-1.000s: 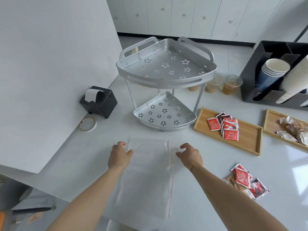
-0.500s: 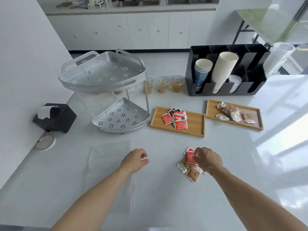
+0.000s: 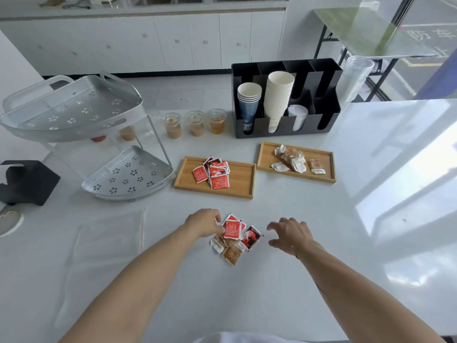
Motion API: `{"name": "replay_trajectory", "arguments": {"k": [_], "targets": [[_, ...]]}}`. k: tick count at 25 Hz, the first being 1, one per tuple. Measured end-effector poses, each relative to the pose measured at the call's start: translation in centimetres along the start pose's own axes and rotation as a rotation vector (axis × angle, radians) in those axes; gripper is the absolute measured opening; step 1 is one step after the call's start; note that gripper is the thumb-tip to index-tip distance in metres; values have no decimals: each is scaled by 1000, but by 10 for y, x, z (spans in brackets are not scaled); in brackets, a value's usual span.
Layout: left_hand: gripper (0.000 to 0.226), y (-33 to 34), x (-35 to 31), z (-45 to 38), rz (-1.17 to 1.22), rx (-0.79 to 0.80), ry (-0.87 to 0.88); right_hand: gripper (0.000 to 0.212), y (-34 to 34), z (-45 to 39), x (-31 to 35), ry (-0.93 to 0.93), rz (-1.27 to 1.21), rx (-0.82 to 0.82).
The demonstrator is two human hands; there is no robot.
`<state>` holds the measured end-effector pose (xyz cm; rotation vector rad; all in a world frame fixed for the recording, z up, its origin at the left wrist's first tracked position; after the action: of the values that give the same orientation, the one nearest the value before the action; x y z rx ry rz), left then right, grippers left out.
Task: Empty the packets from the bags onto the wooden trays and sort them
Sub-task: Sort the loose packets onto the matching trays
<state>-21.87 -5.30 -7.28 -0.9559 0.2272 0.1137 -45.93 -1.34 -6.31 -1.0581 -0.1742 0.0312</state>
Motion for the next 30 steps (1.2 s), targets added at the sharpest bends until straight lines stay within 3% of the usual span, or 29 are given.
{"name": "replay_trajectory", "arguments": {"k": [8,13,20,25,30], "targets": [[54,12,-40,-7,-92,-47,-16,49,2,-19,33,-258,3,-64],[55,23,-40,-12,-65,-41,-55,41,8,-27,34,-298,-15,-84],[46,22,-36,-13,-12,-102,-67,47,10,-44,22,-214,-116,9],[28,12,-25,-19,250,83,-107,36,11,-48,-15,-78,-340,176],[25,-24,-26,-35,298,147,-128,32,13,-48,-34,-30,-359,160]]}}
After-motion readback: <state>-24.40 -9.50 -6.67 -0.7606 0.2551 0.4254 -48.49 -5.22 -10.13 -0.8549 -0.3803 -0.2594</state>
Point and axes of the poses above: each hand's wrist, its own z-axis away from the middle knuckle, its own y-axis out of the palm, x = y × z, the point moved 6 cm from there along -z, towards the middle knuckle, and after that the axes turned 5 degrees about -z, right-handed, at the moved point
